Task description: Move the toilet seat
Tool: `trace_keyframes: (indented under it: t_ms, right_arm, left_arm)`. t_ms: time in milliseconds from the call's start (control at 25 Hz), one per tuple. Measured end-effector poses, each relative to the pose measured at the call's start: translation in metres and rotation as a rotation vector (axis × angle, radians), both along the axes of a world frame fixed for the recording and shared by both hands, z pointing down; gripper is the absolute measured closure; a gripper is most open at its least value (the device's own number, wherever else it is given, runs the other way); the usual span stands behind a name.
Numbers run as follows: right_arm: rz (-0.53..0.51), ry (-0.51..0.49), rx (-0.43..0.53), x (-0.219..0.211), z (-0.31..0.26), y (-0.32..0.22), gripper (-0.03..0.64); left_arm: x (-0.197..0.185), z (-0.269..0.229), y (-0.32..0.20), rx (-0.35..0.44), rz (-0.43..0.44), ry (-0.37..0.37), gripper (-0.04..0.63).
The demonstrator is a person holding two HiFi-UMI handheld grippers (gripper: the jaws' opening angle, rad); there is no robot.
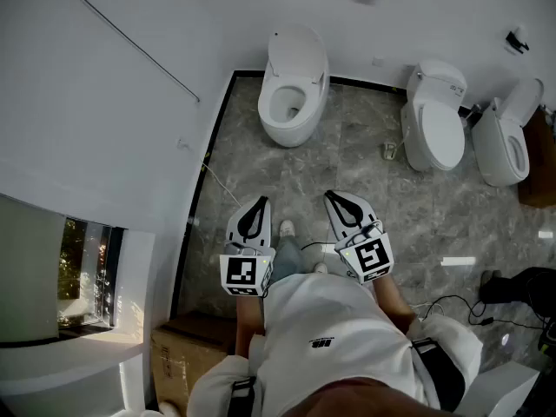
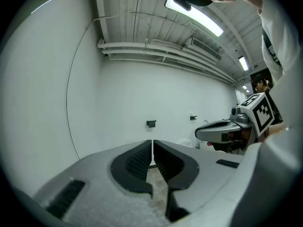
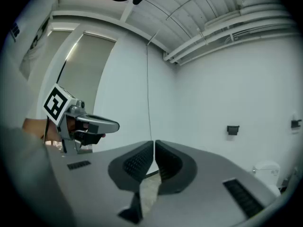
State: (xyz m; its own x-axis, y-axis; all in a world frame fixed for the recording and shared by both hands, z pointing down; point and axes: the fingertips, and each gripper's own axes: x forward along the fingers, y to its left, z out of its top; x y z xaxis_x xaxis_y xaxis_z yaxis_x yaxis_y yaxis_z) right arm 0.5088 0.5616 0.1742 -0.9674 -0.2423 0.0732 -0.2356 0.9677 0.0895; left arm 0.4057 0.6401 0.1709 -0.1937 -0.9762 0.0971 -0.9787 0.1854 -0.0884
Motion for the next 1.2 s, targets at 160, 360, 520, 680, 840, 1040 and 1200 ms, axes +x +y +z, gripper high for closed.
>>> trace_keyframes:
  t_ms: [160, 360, 520, 680, 840, 1040, 1200]
  right_arm:
    - [0.013, -0.013, -0.009, -0.014, 0.003, -0.02, 0.581]
    - [0.009, -0.011, 0.001, -0.051, 0.001, -0.045, 0.58]
    - [0.012, -0.012, -0.002, -0.089, 0.0, -0.068, 0.58]
    - [0.029, 0.005, -0.005, -0.124, -0.001, -0.088, 0.58]
    - [0.057, 0.021, -0.011, -0.156, 0.001, -0.107, 0.58]
    - [0.093, 0.037, -0.021, -0.195, 0.007, -0.123, 0.58]
    - [0.116, 0.05, -0.016, -0.223, 0.005, -0.134, 0.58]
  left_arm:
    - [-0.014, 0.005, -0.019, 0.001, 0.0, 0.0, 0.561]
    - [-0.049, 0.01, -0.048, 0.011, 0.01, 0.003, 0.561]
    - [-0.085, 0.012, -0.075, 0.008, 0.024, 0.002, 0.561]
    - [-0.119, 0.017, -0.099, -0.012, 0.05, 0.016, 0.561]
    - [-0.153, 0.019, -0.122, -0.017, 0.077, 0.033, 0.561]
    - [-0.194, 0.02, -0.141, -0.017, 0.113, 0.031, 0.561]
    - [-0.224, 0.02, -0.155, -0.019, 0.134, 0.037, 0.561]
